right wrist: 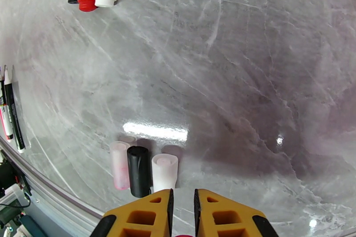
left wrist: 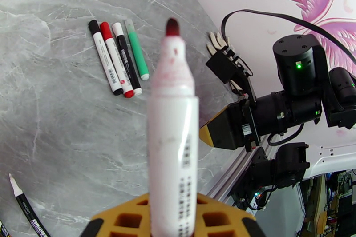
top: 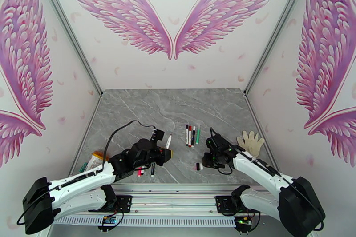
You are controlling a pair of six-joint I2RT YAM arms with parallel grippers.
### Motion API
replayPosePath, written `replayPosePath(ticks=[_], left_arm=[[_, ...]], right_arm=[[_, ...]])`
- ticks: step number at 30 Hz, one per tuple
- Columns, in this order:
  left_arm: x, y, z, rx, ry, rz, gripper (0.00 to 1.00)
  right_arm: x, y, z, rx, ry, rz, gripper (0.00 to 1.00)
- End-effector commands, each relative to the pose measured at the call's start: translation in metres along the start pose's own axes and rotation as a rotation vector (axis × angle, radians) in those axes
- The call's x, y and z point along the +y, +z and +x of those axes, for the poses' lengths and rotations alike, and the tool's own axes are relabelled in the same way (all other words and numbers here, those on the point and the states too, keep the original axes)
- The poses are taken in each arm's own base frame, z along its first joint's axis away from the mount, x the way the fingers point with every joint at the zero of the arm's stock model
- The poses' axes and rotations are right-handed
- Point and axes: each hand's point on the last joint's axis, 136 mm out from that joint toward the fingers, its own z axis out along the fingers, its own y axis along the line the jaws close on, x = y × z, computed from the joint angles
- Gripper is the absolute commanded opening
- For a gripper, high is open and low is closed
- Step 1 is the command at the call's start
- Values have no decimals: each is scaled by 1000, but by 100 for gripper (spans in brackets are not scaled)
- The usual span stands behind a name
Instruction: Open the pen caps
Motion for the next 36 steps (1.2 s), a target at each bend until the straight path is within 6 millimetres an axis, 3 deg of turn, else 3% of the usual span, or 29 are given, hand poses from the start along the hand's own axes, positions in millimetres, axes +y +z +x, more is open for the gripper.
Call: replayPosePath(ticks=[1, 17, 24, 30, 36], left_arm=[[-7, 2, -9, -14, 12, 20, 0], [-5, 7, -7, 6, -4, 2, 0], [1, 8, -4, 15, -6, -28, 0], [19, 12, 1, 32, 3, -140, 0], [33, 15, 9, 53, 22, -255, 0]], right_arm=[[1, 9, 1, 8, 11, -15, 16], [-3, 17, 4, 41, 24, 0, 33], [-1, 13, 3, 32, 23, -6, 34], [11, -9, -10, -31, 20, -35, 39], [37, -41, -25, -136, -20, -144, 49]])
